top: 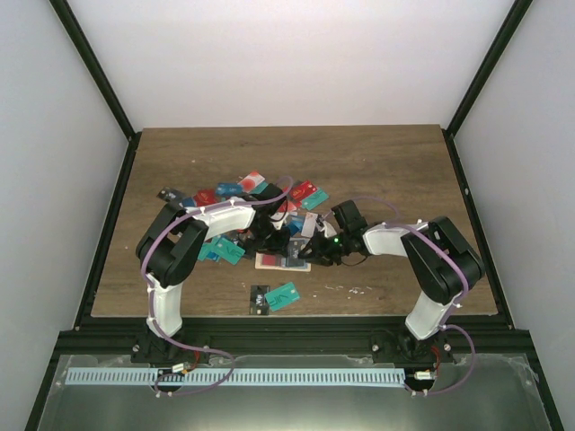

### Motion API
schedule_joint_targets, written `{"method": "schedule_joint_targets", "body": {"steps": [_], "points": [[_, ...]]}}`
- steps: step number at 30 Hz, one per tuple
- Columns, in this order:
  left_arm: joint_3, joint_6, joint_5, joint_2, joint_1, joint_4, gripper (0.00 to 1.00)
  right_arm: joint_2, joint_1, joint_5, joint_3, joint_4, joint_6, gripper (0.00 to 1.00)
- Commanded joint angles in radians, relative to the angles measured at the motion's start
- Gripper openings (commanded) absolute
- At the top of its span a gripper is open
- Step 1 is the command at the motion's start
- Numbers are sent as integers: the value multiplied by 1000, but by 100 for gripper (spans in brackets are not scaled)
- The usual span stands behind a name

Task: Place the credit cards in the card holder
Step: Insert the credit card into the card holder, then pick up the credit card from the center of the board.

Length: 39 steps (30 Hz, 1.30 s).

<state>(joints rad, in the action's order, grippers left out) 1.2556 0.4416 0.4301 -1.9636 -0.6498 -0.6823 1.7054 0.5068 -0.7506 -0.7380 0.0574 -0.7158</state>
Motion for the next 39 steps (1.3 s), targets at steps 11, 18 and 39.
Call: {"method": "schedule_joint_targets", "body": {"steps": [11, 18, 39], "points": [[16, 25, -48, -6, -19, -54, 4, -16, 26, -40, -58, -16, 16, 27], [60, 52, -72, 44, -16, -99, 4, -6, 40, -35, -96, 14, 21, 27], [-18, 53, -154, 304, 160, -192, 4, 157, 159, -62, -340, 76, 26, 34]]}}
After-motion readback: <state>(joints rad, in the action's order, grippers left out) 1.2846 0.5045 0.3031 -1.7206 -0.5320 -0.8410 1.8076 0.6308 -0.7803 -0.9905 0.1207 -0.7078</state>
